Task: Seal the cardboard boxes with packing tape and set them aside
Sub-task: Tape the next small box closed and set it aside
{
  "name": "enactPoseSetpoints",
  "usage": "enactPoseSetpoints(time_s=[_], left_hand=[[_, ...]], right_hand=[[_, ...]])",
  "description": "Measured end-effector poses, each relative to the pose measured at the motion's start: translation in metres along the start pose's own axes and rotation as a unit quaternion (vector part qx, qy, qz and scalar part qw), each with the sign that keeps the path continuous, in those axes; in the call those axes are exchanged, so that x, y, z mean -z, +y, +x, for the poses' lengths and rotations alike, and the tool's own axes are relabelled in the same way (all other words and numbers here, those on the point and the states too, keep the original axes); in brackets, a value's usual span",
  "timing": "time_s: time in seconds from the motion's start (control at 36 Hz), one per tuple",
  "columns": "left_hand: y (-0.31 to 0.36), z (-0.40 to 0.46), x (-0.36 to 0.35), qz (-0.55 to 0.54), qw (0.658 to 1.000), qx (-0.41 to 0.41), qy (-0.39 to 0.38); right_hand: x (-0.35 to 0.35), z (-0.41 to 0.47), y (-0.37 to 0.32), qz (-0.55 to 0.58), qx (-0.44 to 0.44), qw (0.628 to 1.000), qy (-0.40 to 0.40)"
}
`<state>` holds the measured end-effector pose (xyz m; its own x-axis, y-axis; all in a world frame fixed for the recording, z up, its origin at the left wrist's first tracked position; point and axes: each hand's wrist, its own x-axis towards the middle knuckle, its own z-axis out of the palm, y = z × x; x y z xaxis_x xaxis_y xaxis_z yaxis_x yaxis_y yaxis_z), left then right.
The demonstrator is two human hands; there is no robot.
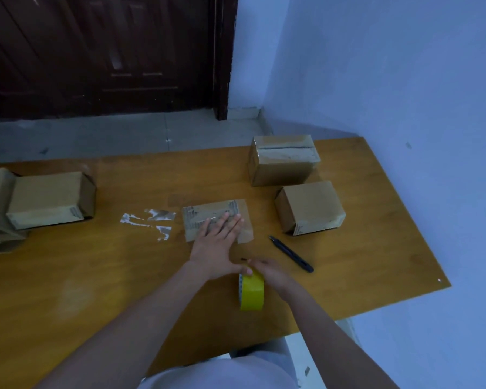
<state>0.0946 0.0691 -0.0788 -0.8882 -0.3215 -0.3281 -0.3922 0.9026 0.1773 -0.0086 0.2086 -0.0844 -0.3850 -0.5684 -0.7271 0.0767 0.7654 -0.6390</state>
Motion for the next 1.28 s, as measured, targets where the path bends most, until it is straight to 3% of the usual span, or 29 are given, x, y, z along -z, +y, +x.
enactPoseSetpoints(time_s=[0.33, 0.47, 0.69, 0.86, 1.28], left_hand=[[0.001, 0.0, -0.005, -0.001, 1.0, -0.003, 0.022], [-0.002, 0.002, -0.008, -0.014, 0.999, -0.004, 0.031], [-0.008, 0.003, -0.012, -0.027, 0.999, -0.02, 0.033], [-0.004, -0.001, -0.011, -0.002, 1.0, -0.022, 0.014], [-0.004, -0.001, -0.013, 0.001, 1.0, -0.011, 0.011]], right_hand=[[0.008, -0.001, 0.004, -0.069, 0.08, 0.994, 0.018], [0.009, 0.002, -0.001, -0.128, 0.082, 0.988, 0.009], [0.006, 0.001, -0.007, -0.113, 0.05, 0.992, 0.006], [0.001, 0.004, -0.003, -0.155, 0.044, 0.986, 0.043], [0.007, 0.017, -0.015, -0.283, 0.074, 0.956, -0.022]])
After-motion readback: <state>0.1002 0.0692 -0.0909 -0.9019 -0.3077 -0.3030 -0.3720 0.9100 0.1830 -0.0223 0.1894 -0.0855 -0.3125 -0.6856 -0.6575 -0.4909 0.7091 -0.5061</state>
